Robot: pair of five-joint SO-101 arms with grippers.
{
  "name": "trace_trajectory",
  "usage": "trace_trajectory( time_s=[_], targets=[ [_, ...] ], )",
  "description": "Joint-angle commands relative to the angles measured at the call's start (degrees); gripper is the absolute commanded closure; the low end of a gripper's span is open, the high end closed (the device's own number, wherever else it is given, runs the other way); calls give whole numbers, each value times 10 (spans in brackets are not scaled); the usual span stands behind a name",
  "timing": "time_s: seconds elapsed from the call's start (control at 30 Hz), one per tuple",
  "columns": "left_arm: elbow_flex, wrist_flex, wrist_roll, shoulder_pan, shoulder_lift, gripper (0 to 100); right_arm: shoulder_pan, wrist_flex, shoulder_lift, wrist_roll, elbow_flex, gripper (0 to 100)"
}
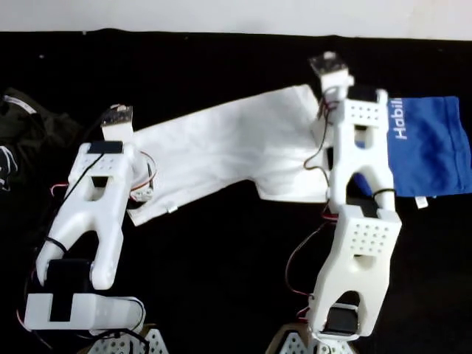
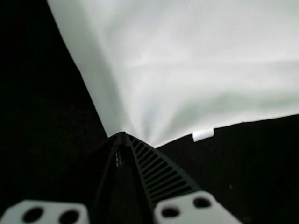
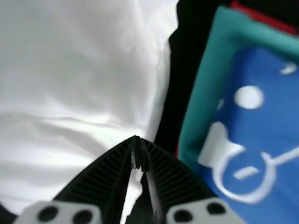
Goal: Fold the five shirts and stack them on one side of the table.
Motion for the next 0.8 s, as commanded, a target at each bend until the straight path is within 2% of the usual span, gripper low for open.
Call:
trace_trajectory(
  time_s=[0.0, 0.23, 0.43, 0.6, 0.77],
  targets=[
    [16, -40, 3, 9, -22, 990, -20, 78, -5, 0, -69, 991],
    [28, -59, 2, 9, 31, 990, -125, 225, -7, -3, -149, 991],
    [-39, 18, 1, 9, 99, 990, -145, 225, -47, -3, -118, 991],
    [-27, 44, 1, 9, 35, 990, -160, 214, -110, 0, 3, 991],
    [4, 47, 4, 24, -55, 990, -168, 127, -141, 1, 139, 991]
  ],
)
